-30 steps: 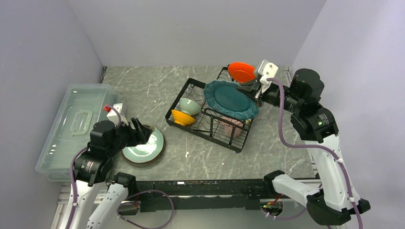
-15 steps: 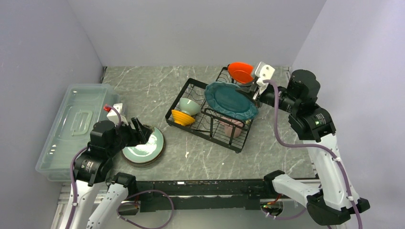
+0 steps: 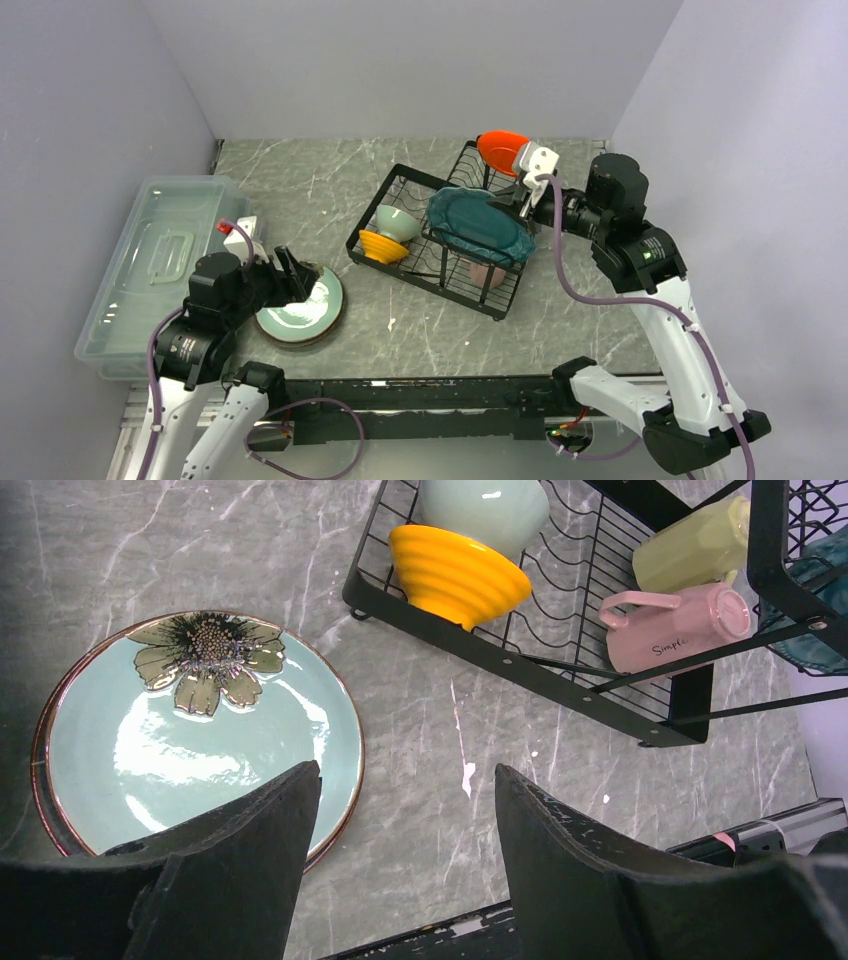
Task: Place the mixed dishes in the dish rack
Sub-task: Insert the plate into the dish rack.
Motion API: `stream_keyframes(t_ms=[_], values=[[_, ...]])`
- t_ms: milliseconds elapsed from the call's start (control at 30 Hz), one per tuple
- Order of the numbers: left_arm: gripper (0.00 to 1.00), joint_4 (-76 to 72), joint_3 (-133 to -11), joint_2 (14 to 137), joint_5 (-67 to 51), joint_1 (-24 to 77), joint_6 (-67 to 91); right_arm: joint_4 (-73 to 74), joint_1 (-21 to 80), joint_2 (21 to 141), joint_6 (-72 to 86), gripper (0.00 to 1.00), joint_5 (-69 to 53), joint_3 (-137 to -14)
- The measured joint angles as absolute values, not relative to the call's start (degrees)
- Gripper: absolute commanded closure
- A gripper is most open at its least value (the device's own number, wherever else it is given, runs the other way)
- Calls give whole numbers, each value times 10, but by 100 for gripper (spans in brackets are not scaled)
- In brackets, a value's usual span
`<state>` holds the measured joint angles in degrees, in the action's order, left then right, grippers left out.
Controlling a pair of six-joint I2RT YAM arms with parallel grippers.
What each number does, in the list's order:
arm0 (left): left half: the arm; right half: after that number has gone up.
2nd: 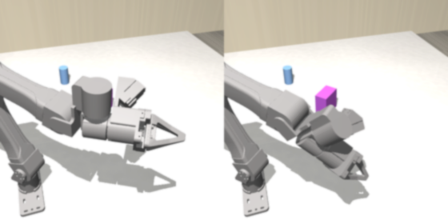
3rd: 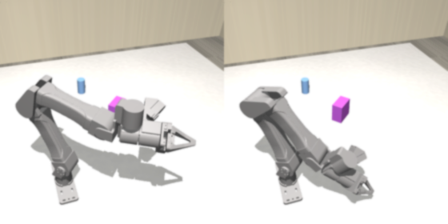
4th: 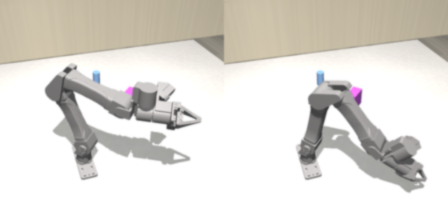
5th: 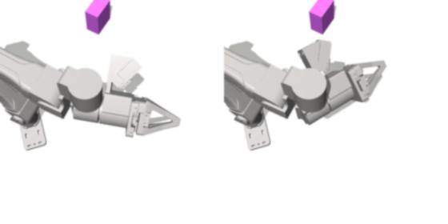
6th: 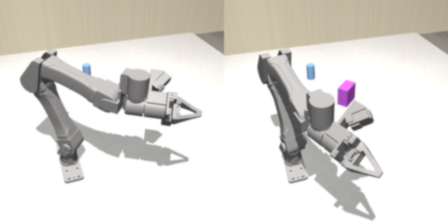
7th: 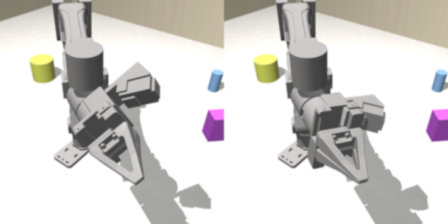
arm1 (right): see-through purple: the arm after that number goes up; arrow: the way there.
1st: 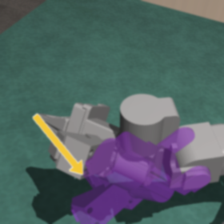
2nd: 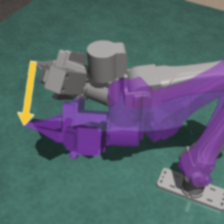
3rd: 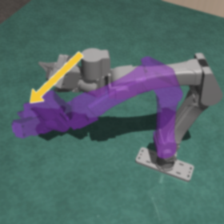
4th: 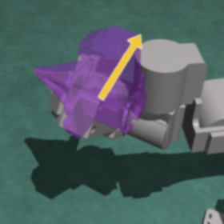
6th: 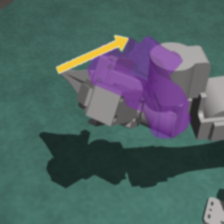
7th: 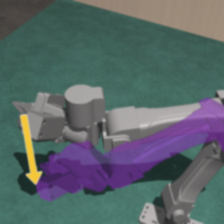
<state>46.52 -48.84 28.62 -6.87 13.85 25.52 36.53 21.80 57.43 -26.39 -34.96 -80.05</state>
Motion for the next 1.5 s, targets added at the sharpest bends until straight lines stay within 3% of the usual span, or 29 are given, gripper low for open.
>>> stream_keyframes(t_ms=[800,933,1167,1500], values=[[30,465,-488,286,-69,138,255,310,218,549,-265,100,-361,-746],[29,465,-488,286,-69,138,255,298,218,540,-263,95,-360,-734],[29,465,-488,286,-69,138,255,287,218,536,-256,72,-351,-733],[29,465,-488,286,-69,138,255,239,218,520,-236,53,-344,-734]])
